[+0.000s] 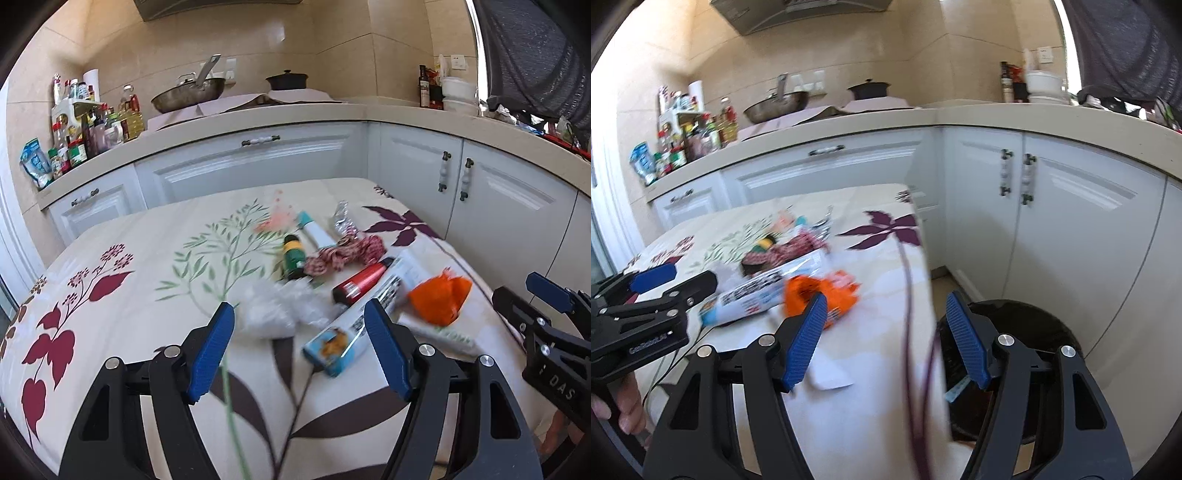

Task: Collect trash
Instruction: 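Return both grippers to the table and grasp the white toothpaste tube with the right gripper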

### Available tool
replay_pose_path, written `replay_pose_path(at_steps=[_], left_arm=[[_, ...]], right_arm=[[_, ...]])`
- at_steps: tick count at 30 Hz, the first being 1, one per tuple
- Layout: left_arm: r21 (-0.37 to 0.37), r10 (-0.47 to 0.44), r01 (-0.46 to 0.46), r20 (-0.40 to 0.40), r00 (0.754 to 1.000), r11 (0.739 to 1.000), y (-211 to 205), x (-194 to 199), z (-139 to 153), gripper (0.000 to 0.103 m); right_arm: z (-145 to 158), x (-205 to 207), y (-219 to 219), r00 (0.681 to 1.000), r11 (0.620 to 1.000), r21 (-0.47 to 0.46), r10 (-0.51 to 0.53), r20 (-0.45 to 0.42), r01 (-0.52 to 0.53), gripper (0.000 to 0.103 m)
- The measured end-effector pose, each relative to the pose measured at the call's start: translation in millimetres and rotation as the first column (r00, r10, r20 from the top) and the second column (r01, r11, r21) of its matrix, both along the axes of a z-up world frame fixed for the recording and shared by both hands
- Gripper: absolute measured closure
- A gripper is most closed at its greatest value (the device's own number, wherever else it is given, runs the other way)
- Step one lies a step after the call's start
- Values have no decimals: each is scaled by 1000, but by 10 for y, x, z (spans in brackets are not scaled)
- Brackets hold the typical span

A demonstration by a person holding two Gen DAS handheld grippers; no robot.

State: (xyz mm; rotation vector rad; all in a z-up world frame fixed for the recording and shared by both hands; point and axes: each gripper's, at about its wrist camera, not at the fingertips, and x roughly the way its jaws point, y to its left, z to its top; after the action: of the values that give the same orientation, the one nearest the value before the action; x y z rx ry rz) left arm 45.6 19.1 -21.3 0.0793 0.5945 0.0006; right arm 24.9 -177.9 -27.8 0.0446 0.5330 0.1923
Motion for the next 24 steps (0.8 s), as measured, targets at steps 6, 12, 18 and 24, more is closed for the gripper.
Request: replay_pose_path(at_steps=[6, 12, 18, 24], left_arm=[[3, -5, 5, -12, 1000, 1000, 105, -72, -82, 32], [4, -13, 13, -17, 1000, 1000, 131, -116, -122, 32], [11, -41, 41, -15, 999, 999, 97, -114, -136, 32], [21, -72, 72, -4, 997, 997, 24, -101, -125, 30]], right_arm=[[-116, -96, 176, 999, 999, -9, 37, -35, -37, 38], [-198, -118, 253, 997, 998, -20, 57, -50, -58, 39], [-190, -123, 313, 996, 996, -37, 81, -45, -83, 54], [-244, -117, 382, 991, 992, -49, 114, -67, -117, 70]])
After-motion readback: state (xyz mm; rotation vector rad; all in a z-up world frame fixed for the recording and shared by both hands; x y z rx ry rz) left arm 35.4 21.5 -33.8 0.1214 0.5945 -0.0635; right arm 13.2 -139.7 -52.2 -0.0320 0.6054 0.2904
